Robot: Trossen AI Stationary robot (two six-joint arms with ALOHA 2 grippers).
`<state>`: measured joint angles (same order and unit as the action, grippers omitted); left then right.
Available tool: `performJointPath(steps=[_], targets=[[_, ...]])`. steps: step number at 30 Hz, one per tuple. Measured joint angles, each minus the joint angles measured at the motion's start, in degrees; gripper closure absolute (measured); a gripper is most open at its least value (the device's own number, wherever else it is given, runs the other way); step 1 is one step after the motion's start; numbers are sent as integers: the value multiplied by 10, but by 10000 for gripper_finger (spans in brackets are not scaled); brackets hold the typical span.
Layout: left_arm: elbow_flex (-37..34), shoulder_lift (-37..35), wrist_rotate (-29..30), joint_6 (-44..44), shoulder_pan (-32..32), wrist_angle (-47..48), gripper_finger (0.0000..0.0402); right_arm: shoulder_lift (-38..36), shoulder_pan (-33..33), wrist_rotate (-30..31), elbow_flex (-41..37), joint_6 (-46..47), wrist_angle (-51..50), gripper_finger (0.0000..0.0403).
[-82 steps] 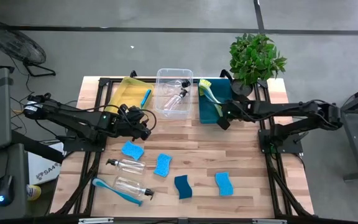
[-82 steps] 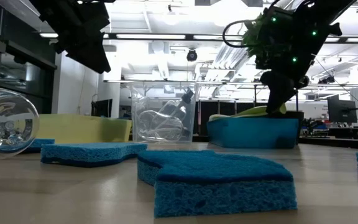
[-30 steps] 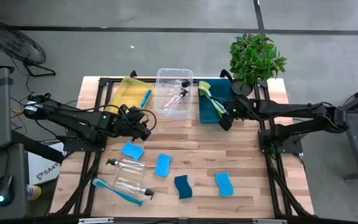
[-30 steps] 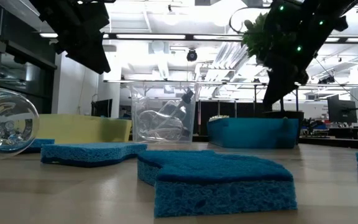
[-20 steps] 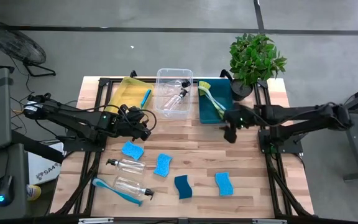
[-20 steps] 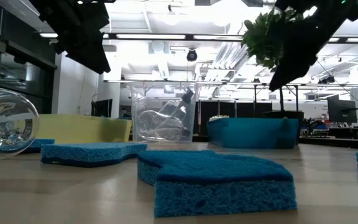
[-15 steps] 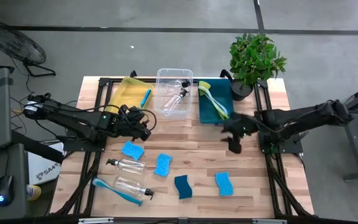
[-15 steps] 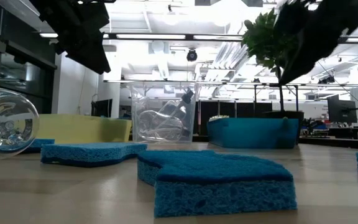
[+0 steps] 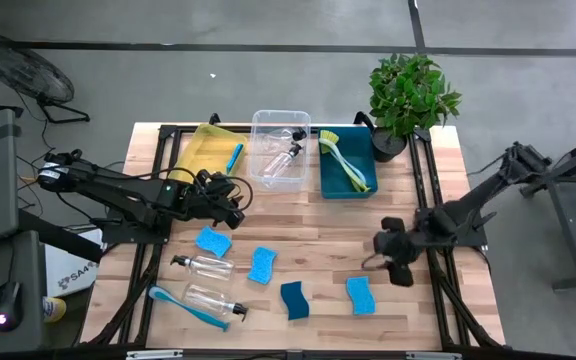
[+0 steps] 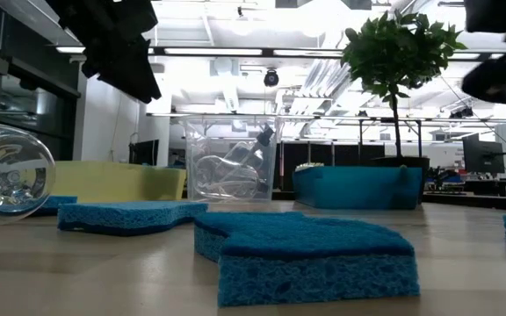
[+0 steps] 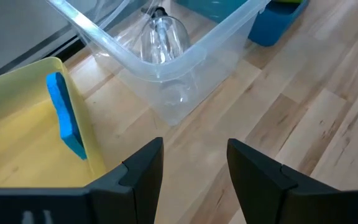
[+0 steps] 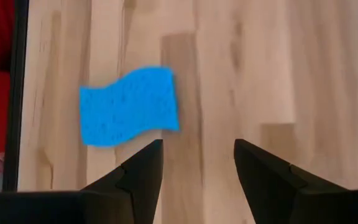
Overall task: Pick & Place Kitchen Sink Supplies
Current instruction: Put the blue sponge into the yellow bin
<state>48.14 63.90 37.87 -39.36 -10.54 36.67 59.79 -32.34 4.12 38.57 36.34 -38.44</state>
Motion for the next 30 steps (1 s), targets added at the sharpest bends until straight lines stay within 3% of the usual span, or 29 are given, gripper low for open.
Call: performJointPath(steps=[7,16,30], targets=[[0,0,0,1,0,-3,228,95,-68,29,0,24,49,212],[0,0,-10,1,0,-4,228,213,-72,36,0,23,129,212],[0,0,-14,1,0,-7,228,241,-70,24,-1,19,188,233]])
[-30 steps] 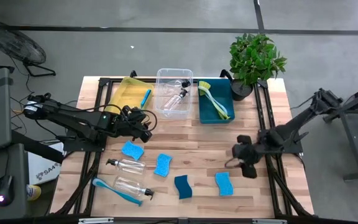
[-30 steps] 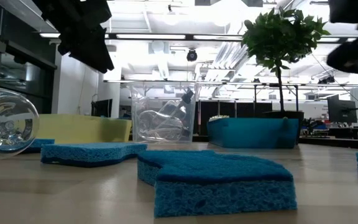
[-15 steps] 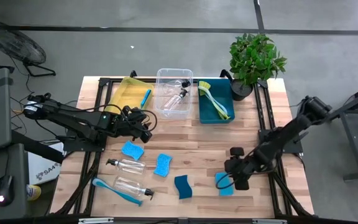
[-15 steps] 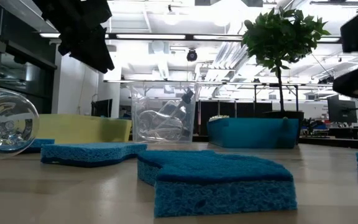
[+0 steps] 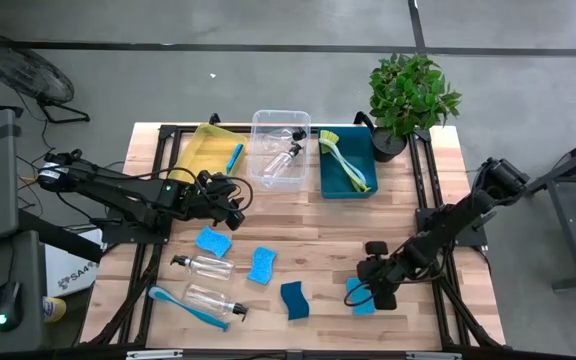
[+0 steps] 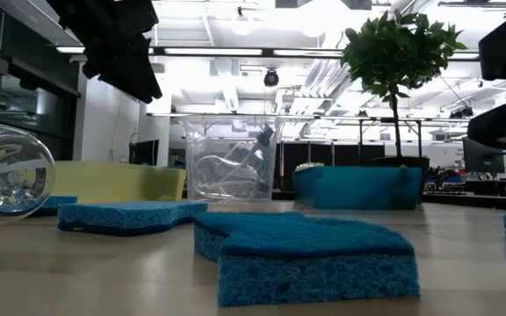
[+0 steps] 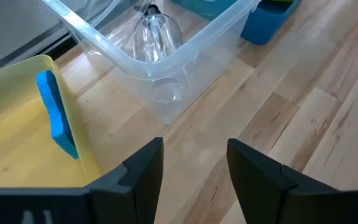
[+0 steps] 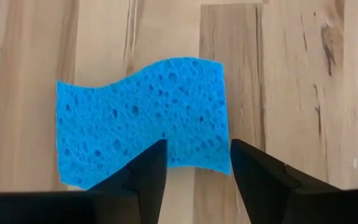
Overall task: Pick & Place Kitchen Sink Supplies
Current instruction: Put the blue sponge into the yellow bin
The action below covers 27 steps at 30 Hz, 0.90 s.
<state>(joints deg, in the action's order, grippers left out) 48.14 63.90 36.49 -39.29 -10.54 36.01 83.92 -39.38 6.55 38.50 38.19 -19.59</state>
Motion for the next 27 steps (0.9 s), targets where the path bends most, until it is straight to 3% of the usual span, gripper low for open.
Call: performJointPath(steps=[27], targets=[[0,0,-1,0,0,0,228,38,0,19,1,-5,10,255]])
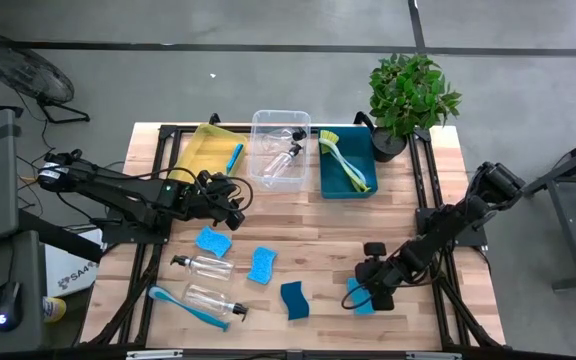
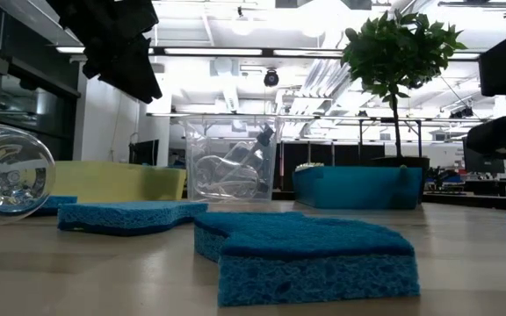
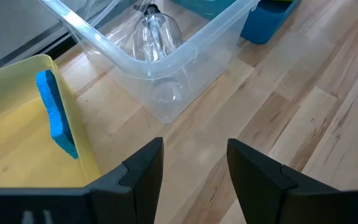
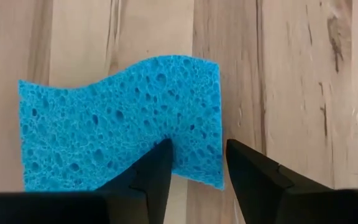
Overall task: Pick & Place Kitchen Sink Supplies
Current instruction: Put the blue sponge into the yellow bin
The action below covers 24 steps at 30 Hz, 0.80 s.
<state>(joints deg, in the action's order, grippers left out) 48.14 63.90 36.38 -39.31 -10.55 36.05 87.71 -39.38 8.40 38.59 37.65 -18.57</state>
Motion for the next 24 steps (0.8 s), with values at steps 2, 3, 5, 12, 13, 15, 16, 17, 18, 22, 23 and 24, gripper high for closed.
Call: performJointPath(steps=[2,3,5,12,13,15,16,17,18,22,23,24], targets=[[0,0,0,0,0,0,228,0,0,2,0,-5,0,267],[0,0,0,0,0,0,228,0,0,2,0,-7,0,275],[0,0,0,0,0,0,228,0,3,3,0,-15,0,296],[0,0,0,0,0,0,228,-1,13,-8,0,-38,0,391],[0,0,0,0,0,0,228,-1,12,-8,0,-40,0,396],[0,0,0,0,0,0,228,-1,12,-2,0,-38,0,395],[0,0,0,0,0,0,228,-1,12,0,0,-36,0,396],[0,0,0,-1,0,0,228,-1,12,3,0,-36,0,399],[0,0,0,-2,0,0,228,-1,12,9,0,-36,0,400],[0,0,0,-6,0,0,228,-1,12,47,0,-33,-1,401],[0,0,0,-7,0,0,228,-1,12,57,-1,-33,-1,401],[0,0,0,-9,0,0,228,-3,13,68,-1,-32,-2,402]])
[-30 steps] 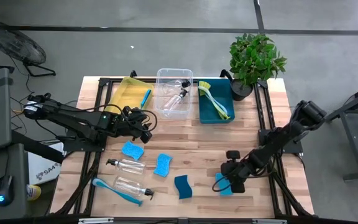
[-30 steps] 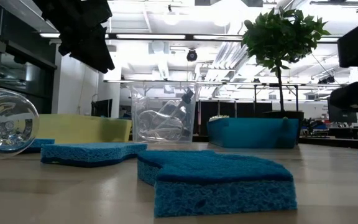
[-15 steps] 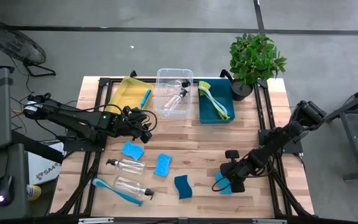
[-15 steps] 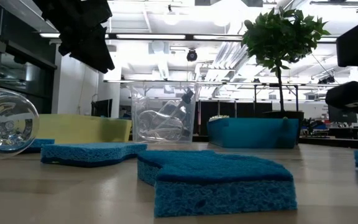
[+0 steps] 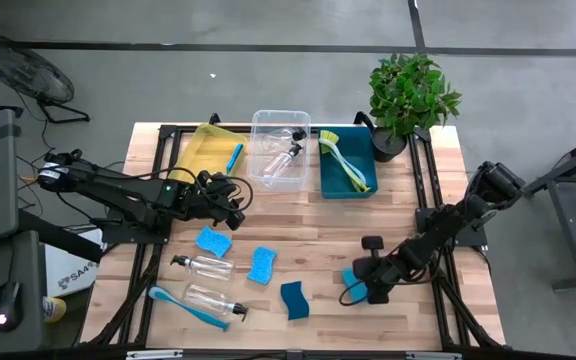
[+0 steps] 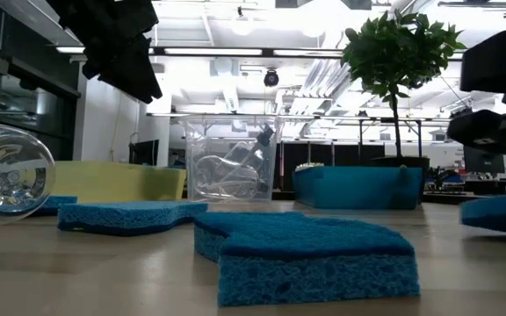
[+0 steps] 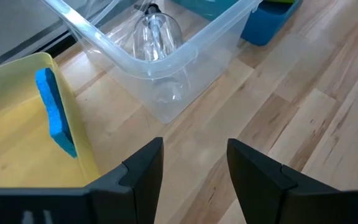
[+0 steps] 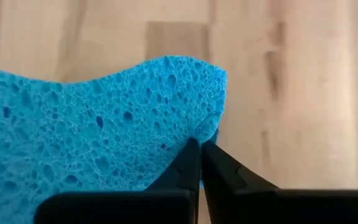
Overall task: Pick & Place Kitchen Sink Supplies
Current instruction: Put the blue sponge into the yellow bin
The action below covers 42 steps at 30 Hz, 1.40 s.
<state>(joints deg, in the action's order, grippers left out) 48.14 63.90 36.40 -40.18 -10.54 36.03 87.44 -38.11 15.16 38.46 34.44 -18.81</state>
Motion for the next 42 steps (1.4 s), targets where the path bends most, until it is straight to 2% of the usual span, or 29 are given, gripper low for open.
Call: performJointPath(steps=[10,17,21,28,36,42], targets=[[0,3,4,-2,0,-5,228,-22,0,133,0,-16,9,402],[0,15,2,-1,0,-11,228,-36,7,222,0,-68,67,403],[0,20,1,24,0,-44,228,-39,22,284,0,-112,115,403],[0,19,-21,100,0,-159,228,-43,56,386,1,-211,198,403],[1,45,-44,172,0,-278,228,-44,104,421,1,-343,294,403],[0,78,-46,189,0,-348,228,-44,135,450,1,-424,350,403]])
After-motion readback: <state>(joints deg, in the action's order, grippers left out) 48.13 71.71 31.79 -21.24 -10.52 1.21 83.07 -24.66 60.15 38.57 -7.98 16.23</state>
